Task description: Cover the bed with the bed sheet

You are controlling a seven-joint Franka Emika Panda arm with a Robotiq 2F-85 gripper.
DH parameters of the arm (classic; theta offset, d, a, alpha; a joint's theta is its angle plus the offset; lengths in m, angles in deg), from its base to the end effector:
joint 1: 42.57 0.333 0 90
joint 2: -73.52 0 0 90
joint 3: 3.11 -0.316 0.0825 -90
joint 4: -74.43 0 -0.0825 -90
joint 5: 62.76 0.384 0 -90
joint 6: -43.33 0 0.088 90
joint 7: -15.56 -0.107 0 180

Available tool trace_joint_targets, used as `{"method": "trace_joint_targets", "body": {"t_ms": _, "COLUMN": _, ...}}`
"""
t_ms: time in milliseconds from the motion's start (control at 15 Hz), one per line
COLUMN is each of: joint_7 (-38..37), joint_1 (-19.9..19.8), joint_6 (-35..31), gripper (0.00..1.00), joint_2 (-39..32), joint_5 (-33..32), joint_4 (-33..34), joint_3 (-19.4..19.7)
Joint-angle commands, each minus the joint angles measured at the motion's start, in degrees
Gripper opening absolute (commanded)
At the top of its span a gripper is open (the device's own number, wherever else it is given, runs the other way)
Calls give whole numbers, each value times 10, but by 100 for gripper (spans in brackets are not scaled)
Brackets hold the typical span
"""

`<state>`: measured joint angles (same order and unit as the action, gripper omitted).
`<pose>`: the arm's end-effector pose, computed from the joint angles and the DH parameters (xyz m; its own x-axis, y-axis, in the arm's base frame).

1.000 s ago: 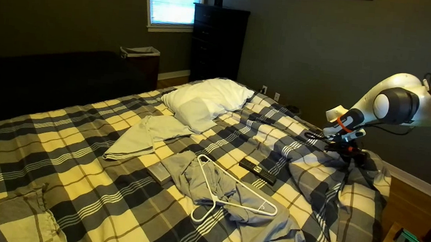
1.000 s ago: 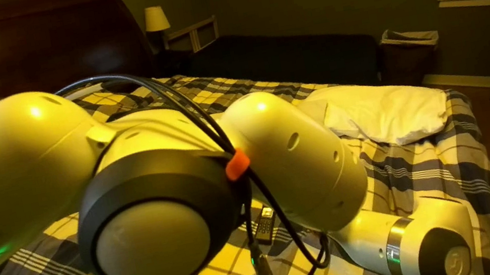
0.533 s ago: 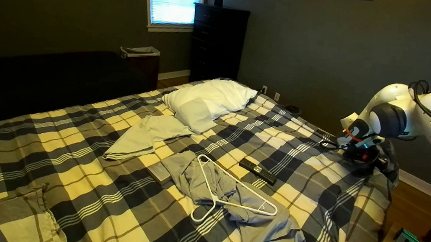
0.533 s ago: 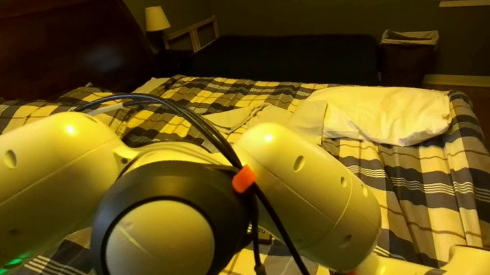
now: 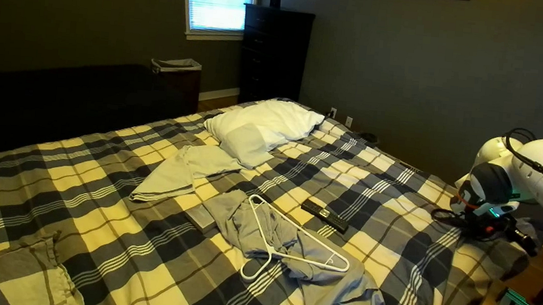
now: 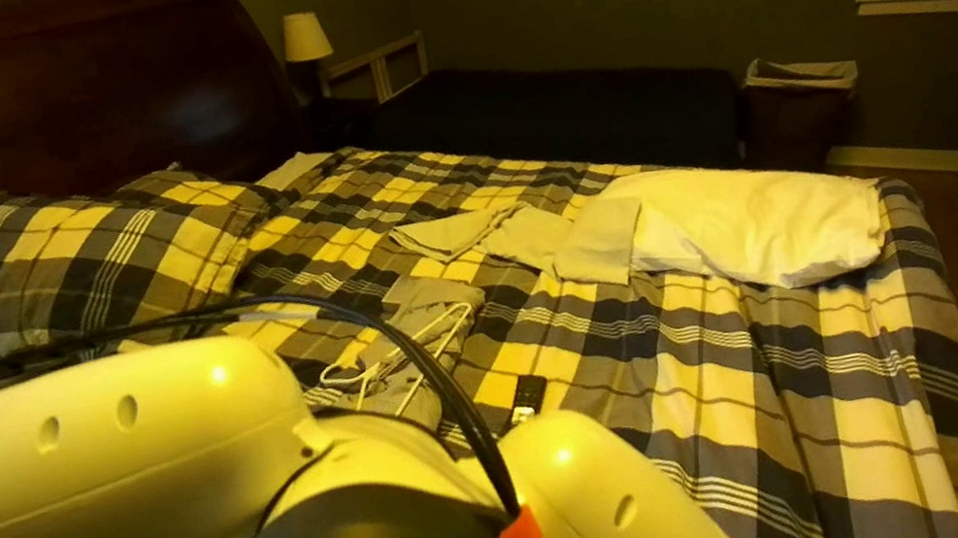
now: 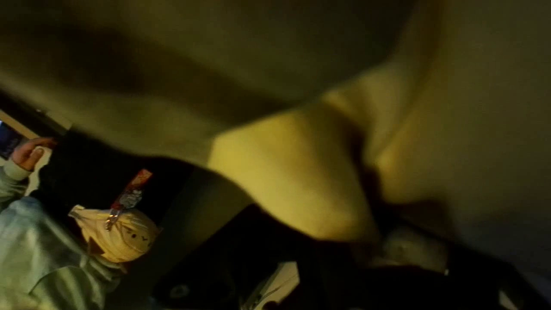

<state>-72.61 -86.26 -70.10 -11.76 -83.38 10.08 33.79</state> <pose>0.1936 -0.6494 -0.0300 -0.2539 -0.6782 0.6896 -0.3741 0.7263 0.5766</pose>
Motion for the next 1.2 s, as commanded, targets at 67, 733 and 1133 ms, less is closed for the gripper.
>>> {"method": "trace_joint_targets", "body": {"t_ms": 67, "joint_7": -47, "joint_1": -52, "joint_6": 69, "gripper": 48, "joint_2": -7, "joint_5": -22, "joint_4": 74, "joint_3": -36}}
{"method": "trace_joint_targets", "body": {"t_ms": 733, "joint_7": 27, "joint_1": 39, "joint_6": -71, "gripper": 100, "joint_2": 176, "joint_5": 26, "joint_4": -9, "joint_3": -111}}
{"method": "trace_joint_targets", "body": {"t_ms": 1133, "joint_7": 106, "joint_1": 127, "joint_6": -170, "gripper": 100, "joint_2": 298, "joint_5": 3, "joint_4": -153, "joint_3": -162}}
